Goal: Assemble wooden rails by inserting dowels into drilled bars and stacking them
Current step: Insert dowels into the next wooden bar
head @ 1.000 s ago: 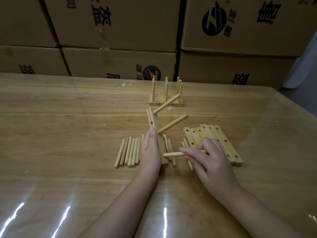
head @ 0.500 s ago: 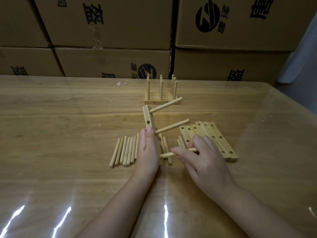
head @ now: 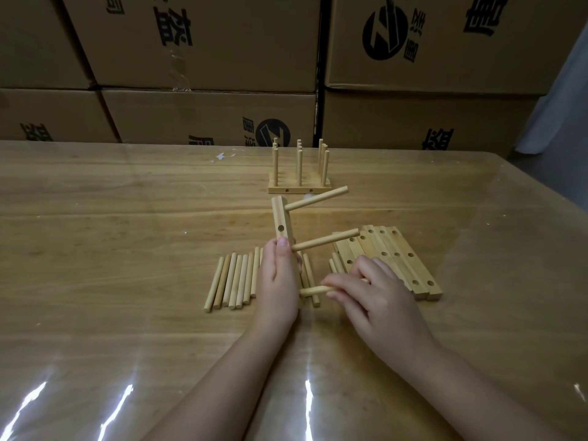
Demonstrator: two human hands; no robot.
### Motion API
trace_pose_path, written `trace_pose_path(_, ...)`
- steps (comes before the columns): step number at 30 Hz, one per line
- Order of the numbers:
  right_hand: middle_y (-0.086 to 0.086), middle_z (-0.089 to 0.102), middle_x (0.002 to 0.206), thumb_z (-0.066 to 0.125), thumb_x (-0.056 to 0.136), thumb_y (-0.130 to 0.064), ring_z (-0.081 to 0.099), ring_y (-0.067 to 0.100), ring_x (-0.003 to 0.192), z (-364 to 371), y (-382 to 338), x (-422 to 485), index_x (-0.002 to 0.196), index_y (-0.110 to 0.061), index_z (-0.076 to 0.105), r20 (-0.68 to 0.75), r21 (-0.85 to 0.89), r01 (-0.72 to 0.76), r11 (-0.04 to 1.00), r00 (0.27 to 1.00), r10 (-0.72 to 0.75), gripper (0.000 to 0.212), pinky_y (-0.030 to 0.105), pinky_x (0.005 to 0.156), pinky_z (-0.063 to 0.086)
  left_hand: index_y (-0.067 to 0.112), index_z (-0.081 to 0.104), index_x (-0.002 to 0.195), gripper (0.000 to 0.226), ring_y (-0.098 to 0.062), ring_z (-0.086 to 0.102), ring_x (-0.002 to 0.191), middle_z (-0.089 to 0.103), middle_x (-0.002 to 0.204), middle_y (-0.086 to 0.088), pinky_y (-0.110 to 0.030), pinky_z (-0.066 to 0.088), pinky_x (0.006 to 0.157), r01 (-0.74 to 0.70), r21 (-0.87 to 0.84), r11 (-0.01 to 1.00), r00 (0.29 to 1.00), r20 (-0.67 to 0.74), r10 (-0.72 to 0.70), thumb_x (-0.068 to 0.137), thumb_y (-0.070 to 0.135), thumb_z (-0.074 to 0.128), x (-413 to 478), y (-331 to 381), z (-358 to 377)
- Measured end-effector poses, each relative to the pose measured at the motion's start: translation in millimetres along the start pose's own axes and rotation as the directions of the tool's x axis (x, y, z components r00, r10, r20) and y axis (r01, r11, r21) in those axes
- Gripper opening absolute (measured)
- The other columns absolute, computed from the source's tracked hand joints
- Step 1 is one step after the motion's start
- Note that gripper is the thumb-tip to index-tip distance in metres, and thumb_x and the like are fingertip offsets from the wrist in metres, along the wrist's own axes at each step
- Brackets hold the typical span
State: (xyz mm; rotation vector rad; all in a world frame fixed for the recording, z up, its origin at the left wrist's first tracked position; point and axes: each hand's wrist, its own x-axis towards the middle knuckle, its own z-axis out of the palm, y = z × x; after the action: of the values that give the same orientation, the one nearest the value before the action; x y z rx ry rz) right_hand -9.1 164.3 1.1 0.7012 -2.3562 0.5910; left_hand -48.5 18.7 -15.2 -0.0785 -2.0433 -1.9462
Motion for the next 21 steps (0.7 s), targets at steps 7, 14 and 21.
trace_pose_path(7, -0.015, 0.05, 0.092, 0.045, 0.09, -0.037, 0.053, 0.007, 0.08, -4.0, 7.2, -1.8, 0.122, -0.03, 0.046, -0.036, 0.325, -0.157, 0.933, 0.983, 0.178, 0.033, 0.018, 0.068, 0.045, 0.018, 0.053, 0.085, 0.035, 0.009, 0.047, 0.056, 0.051, 0.073, 0.004, -0.004, 0.037, 0.054, 0.068, 0.004, 0.998, 0.998, -0.015, -0.068, 0.102, 0.037, 0.029, 2.7, -1.4, -0.1)
trace_pose_path(14, -0.003, 0.055, 0.077, 0.048, 0.091, -0.022, 0.053, 0.009, 0.073, -7.3, 20.2, 1.6, 0.09, -0.011, 0.062, -0.135, 0.366, -0.064, 0.928, 0.984, 0.121, 0.018, 0.027, 0.065, 0.046, 0.018, 0.055, 0.085, 0.037, 0.011, 0.048, 0.059, 0.052, 0.075, 0.005, -0.002, 0.036, 0.054, 0.089, -0.004, 0.996, 0.995, -0.035, -0.089, 0.102, 0.039, 0.03, 4.4, -3.4, -0.8)
trace_pose_path(21, -0.004, 0.06, 0.083, 0.053, 0.087, -0.026, 0.058, 0.009, 0.081, -9.7, 22.1, 0.0, 0.097, -0.016, 0.062, -0.105, 0.464, -0.107, 0.879, 0.979, 0.175, 0.016, 0.019, 0.074, 0.047, 0.02, 0.055, 0.088, 0.036, 0.012, 0.05, 0.061, 0.054, 0.078, 0.004, -0.001, 0.036, 0.055, 0.106, -0.022, 0.994, 0.994, -0.035, -0.107, 0.101, 0.042, 0.029, 5.1, -4.9, -1.2)
